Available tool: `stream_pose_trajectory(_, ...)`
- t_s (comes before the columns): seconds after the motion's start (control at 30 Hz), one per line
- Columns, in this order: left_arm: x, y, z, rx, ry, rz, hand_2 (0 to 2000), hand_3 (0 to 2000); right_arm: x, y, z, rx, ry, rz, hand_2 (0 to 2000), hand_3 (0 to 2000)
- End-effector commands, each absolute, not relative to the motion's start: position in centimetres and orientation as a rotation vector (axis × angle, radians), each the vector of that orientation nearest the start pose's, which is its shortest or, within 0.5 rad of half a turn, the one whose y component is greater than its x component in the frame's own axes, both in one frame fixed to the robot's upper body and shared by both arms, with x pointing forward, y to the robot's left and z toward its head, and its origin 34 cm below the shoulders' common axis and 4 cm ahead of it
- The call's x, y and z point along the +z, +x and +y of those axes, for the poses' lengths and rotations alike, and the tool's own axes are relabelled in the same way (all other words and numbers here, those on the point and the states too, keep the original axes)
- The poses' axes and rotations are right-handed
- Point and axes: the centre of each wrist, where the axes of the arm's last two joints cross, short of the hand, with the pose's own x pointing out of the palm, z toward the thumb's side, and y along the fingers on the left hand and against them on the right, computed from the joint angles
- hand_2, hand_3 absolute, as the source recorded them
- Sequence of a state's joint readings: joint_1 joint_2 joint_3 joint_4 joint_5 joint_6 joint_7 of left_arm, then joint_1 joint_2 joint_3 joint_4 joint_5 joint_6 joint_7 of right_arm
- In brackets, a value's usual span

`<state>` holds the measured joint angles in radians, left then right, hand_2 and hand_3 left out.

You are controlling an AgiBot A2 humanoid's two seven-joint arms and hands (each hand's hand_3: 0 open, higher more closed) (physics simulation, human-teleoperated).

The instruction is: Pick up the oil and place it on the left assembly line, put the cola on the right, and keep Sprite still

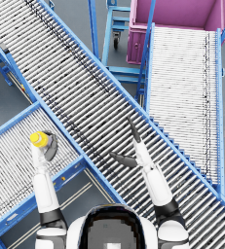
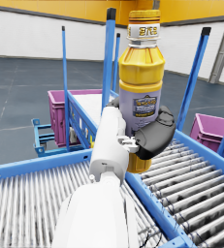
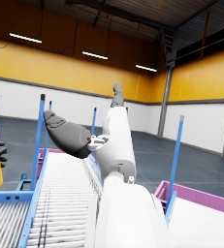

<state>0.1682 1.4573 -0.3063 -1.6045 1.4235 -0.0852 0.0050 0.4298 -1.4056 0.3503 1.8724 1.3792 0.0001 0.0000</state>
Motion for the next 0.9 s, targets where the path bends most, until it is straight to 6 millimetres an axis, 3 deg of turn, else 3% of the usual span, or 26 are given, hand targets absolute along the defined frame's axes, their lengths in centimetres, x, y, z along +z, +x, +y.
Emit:
stream_pose_trajectory(0.03, 13.7, 24.3, 32.1, -1.223, 0.060, -0.173, 2000, 2000, 27.8, 25.1, -11.6, 1.931, -0.546, -0.557, 0, 0)
stream_pose_trajectory(0.13, 11.9, 24.0, 34.1, -1.151, -0.006, -0.143, 2000, 2000, 27.9, 25.2, -11.1, 1.941, -0.538, -0.568, 0, 0)
stream_pose_trajectory(0.17, 11.0, 23.7, 34.8, -1.123, -0.039, -0.130, 639, 1673, 27.8, 25.2, -11.1, 1.941, -0.534, -0.566, 0, 0)
stream_pose_trajectory(0.2, 10.8, 23.5, 35.3, -1.078, -0.047, -0.130, 0, 1347, 27.9, 25.2, -11.1, 1.938, -0.533, -0.572, 0, 0)
stream_pose_trajectory(0.33, 10.9, 23.0, 40.3, -0.880, -0.069, -0.147, 0, 40, 27.8, 25.0, -10.9, 1.943, -0.524, -0.576, 0, 0)
stream_pose_trajectory(0.47, 13.7, 22.3, 44.7, -0.752, -0.006, -0.208, 0, 0, 27.9, 25.0, -10.9, 1.936, -0.517, -0.588, 0, 0)
stream_pose_trajectory(0.53, 15.8, 21.9, 45.5, -0.723, 0.058, -0.240, 0, 0, 28.1, 25.2, -11.1, 1.923, -0.513, -0.594, 0, 0)
stream_pose_trajectory(0.63, 18.3, 22.5, 43.5, -0.796, 0.167, -0.255, 0, 0, 28.5, 25.4, -11.4, 1.899, -0.511, -0.614, 0, 0)
stream_pose_trajectory(0.8, 23.3, 23.6, 37.4, -1.000, 0.386, -0.309, 0, 0, 29.4, 26.7, -13.6, 1.788, -0.497, -0.642, 0, 0)
stream_pose_trajectory(0.9, 24.0, 24.1, 34.4, -1.104, 0.427, -0.319, 0, 0, 30.0, 27.0, -15.1, 1.717, -0.497, -0.661, 0, 0)
